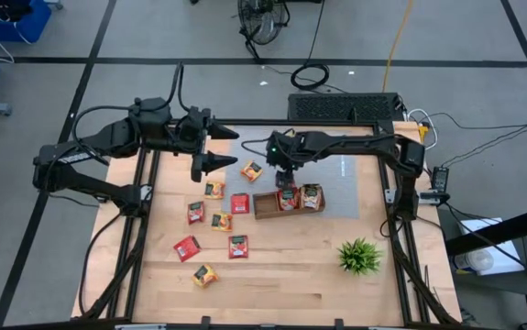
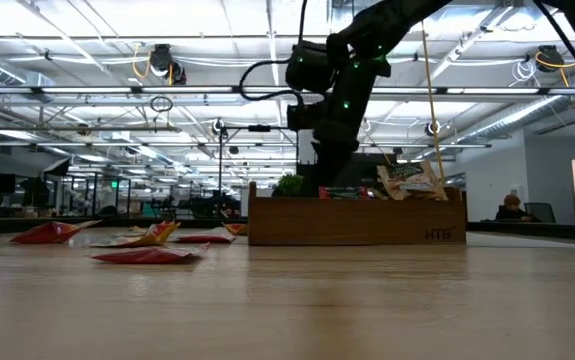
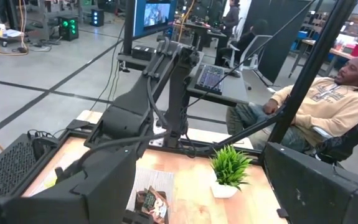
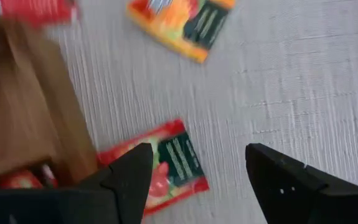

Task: Pick & Place Tea
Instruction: Put the red tea bag into the middle section of the wooden organizer

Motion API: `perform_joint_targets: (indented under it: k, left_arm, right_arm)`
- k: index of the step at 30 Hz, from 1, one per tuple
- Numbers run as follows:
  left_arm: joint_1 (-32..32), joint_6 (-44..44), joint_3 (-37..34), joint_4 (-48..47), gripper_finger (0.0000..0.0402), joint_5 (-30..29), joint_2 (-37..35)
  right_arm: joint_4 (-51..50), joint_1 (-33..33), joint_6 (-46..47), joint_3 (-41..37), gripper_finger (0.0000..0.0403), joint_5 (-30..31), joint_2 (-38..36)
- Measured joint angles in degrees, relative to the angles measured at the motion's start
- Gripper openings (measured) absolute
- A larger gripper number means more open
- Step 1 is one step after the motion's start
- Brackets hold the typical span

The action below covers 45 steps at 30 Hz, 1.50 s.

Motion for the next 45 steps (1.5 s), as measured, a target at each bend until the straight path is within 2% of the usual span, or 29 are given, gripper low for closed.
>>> perform_joint_targets:
  k: [3, 14, 23, 27, 30, 35, 45]
  left_arm:
    - [0.00, 0.00, 0.00, 0.00, 0.0351, 0.00, 0.00]
    - [-0.01, 0.00, 0.00, 0.00, 0.0351, 0.01, 0.00]
    - [0.01, 0.00, 0.00, 0.00, 0.0351, 0.00, 0.00]
    - [0.00, 0.00, 0.00, 0.00, 0.0351, 0.00, 0.00]
    - [0.00, 0.00, 0.00, 0.00, 0.0351, 0.00, 0.00]
    - [0.02, 0.00, 0.00, -0.02, 0.0351, 0.00, 0.00]
    - [0.01, 0.00, 0.00, -0.01, 0.0351, 0.00, 0.00]
  right_arm:
    - [-0.50, -0.31, -6.42, 0.02, 0.0238, -2.72, 0.69]
    - [-5.74, -2.30, -19.23, 2.51, 0.0238, -2.72, 1.44]
    - [-7.68, -5.79, -42.47, 4.20, 0.0238, -3.05, 1.04]
    - [-6.78, -7.43, -52.14, 4.22, 0.0238, -7.53, 1.00]
    - [-4.08, -7.61, -59.51, 4.22, 0.0238, -8.62, 1.01]
    - [-1.94, -6.73, -61.93, 4.22, 0.0238, -8.69, 1.00]
    - [-1.99, -5.36, -85.49, 4.20, 0.0238, -11.83, 1.00]
